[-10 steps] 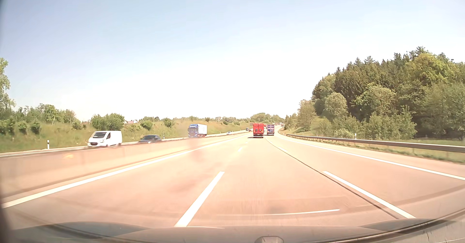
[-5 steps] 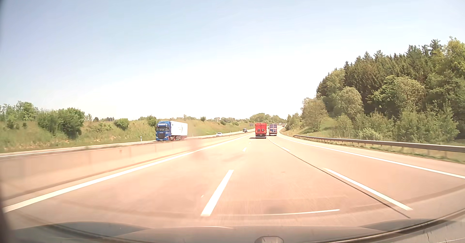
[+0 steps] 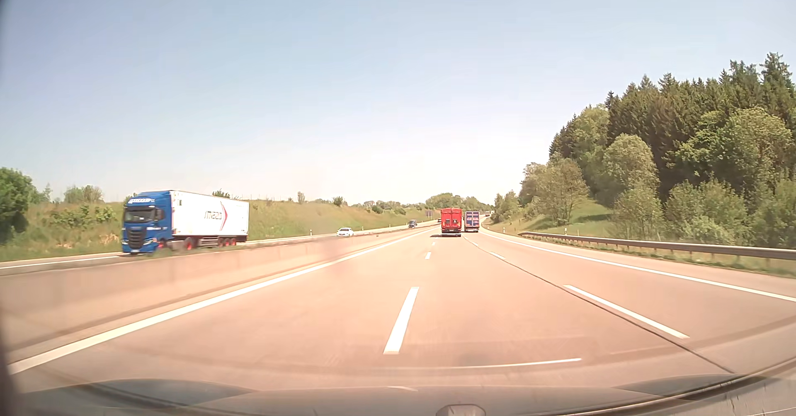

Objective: Follow the waypoints while adhering to traffic rules and regulations

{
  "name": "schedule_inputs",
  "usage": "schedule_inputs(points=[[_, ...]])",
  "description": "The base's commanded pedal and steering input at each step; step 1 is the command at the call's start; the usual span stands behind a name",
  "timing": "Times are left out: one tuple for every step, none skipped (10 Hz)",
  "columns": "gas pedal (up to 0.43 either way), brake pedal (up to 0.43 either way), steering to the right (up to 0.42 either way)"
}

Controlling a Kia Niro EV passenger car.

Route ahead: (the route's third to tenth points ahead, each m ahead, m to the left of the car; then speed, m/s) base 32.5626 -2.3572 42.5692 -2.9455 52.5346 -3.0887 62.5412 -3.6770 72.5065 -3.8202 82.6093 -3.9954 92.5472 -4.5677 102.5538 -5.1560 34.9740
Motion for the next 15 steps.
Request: schedule_inputs(points=[[0.319,0.000,0.000],[0.319,0.000,0.001],[0.319,0.000,0.001],[0.319,0.000,0.002],[0.319,0.000,0.003],[0.319,0.000,0.004],[0.319,0.000,0.003],[0.319,0.000,0.004],[0.319,0.000,0.003],[0.319,0.000,0.003],[0.319,0.000,0.004],[0.319,0.000,0.004],[0.319,0.000,0.003],[0.319,0.000,0.004],[0.319,0.000,0.004]])
